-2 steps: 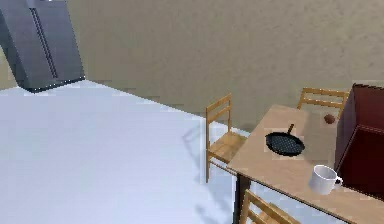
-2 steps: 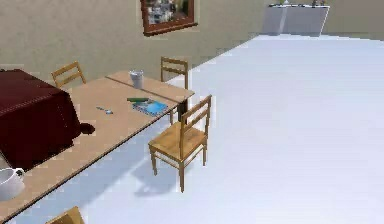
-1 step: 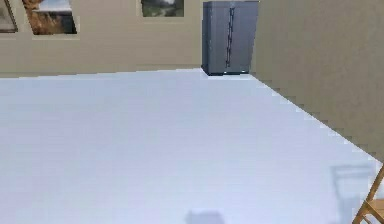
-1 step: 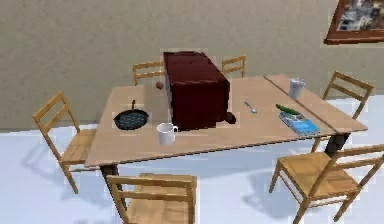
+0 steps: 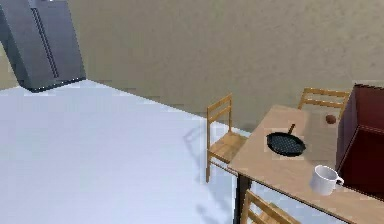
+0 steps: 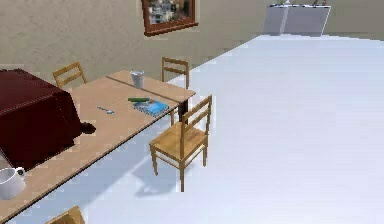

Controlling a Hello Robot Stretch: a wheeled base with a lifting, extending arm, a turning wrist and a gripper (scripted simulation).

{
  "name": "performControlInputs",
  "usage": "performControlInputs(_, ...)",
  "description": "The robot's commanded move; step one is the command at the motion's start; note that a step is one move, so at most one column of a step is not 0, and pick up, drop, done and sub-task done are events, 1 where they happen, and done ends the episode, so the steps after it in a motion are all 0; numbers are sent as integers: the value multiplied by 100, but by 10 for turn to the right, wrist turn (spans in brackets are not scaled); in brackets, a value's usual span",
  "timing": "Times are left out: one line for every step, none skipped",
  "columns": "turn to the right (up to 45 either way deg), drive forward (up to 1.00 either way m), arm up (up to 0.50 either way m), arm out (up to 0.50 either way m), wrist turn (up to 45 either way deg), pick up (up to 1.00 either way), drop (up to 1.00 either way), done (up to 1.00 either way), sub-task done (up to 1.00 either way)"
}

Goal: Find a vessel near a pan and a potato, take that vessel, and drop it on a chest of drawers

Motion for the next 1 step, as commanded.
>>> performControlInputs(60, 0, 0, 0, 0, 0, 0, 0, 0)
